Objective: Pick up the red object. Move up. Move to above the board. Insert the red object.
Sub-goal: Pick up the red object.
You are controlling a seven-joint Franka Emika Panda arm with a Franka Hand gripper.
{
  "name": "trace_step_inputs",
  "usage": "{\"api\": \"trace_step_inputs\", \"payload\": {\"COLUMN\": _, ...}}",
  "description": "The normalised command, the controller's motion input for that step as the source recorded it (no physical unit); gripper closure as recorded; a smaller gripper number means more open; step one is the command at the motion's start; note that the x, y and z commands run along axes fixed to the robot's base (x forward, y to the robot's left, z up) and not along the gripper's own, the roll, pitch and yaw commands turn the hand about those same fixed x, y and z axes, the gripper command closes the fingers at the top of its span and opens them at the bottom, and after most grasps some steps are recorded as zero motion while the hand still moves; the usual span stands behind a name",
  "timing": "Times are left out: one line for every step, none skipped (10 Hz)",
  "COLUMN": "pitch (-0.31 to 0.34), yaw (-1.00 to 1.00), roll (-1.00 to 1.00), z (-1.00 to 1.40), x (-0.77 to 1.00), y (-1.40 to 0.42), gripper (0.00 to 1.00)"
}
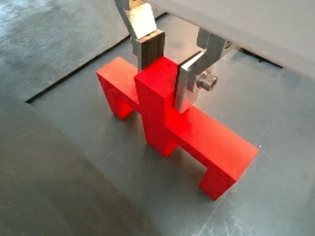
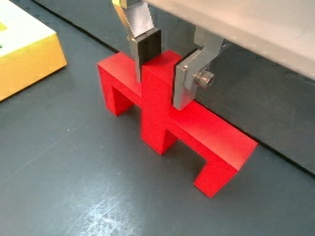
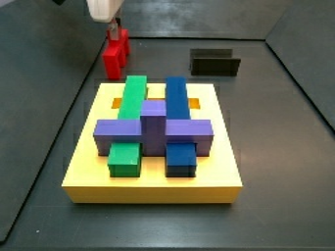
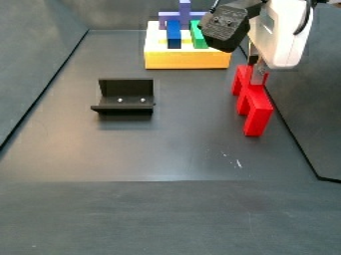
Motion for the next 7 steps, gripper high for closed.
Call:
{"api": "trace_step_inputs", "payload": {"pitch": 0.0, "yaw": 0.0, "roll": 0.0, "z": 0.0, "x": 0.0, "y": 0.0, "gripper": 1.0}}
{"api": "trace_step_inputs", "payload": {"pitch": 0.0, "yaw": 0.0, "roll": 0.0, "z": 0.0, "x": 0.0, "y": 0.0, "gripper": 1.0}}
{"api": "trace_step_inputs", "payload": {"pitch": 0.0, "yaw": 0.0, "roll": 0.0, "z": 0.0, "x": 0.0, "y": 0.0, "gripper": 1.0}}
{"api": "trace_step_inputs", "payload": {"pitch": 0.0, "yaw": 0.0, "roll": 0.0, "z": 0.0, "x": 0.0, "y": 0.0, "gripper": 1.0}}
{"api": "trace_step_inputs", "payload": {"pitch": 0.0, "yaw": 0.0, "roll": 0.0, "z": 0.0, "x": 0.0, "y": 0.0, "gripper": 1.0}}
{"api": "trace_step_inputs", "payload": {"pitch": 0.0, "yaw": 0.0, "roll": 0.0, "z": 0.0, "x": 0.0, "y": 0.0, "gripper": 1.0}}
{"api": "trace_step_inputs", "payload": {"pitch": 0.0, "yaw": 0.0, "roll": 0.0, "z": 0.0, "x": 0.0, "y": 0.0, "gripper": 1.0}}
